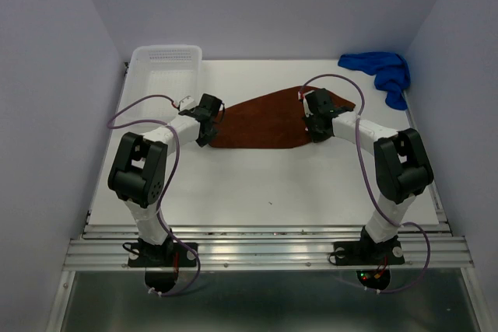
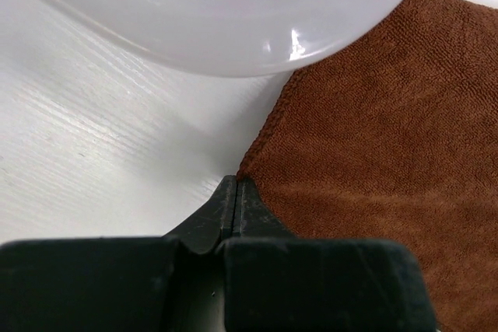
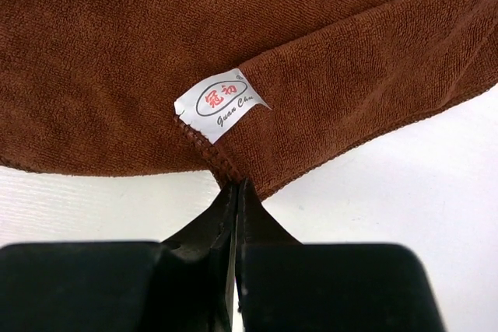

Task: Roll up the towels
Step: Flatten the towel

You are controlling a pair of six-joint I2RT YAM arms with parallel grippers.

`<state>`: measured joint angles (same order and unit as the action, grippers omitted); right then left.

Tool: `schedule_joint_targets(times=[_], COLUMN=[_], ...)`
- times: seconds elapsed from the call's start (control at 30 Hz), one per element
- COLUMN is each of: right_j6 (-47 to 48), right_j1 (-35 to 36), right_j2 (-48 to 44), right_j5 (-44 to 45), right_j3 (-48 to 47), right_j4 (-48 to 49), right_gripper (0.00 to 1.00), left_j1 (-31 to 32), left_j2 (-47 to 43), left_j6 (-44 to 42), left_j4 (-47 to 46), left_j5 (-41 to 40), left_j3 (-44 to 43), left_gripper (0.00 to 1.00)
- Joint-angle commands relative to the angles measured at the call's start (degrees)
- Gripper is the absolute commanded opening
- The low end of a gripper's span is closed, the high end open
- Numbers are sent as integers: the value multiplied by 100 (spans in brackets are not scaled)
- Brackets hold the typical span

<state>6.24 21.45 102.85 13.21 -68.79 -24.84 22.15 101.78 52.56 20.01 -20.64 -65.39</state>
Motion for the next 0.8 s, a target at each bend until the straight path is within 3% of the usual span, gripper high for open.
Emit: schedule_joint_targets(times=[0.0, 0.37, 0.77], right_j6=[96, 588, 1573], right_j1=[34, -133, -1011], right_j2=[-132, -1679, -3982], right_j5=[373, 1895, 2036], right_j3=[-126, 147, 121], right_j4=[356, 1139, 1649], right_gripper=[1, 1, 1], left_j1=[-62, -325, -729], left_j2=[-114, -1134, -2961], left_j6=[-70, -500, -712], left_j4=[143, -15, -252], left_j5=[-168, 551, 764], left_j3=[-273, -633, -1143], left_gripper=[0, 0, 0])
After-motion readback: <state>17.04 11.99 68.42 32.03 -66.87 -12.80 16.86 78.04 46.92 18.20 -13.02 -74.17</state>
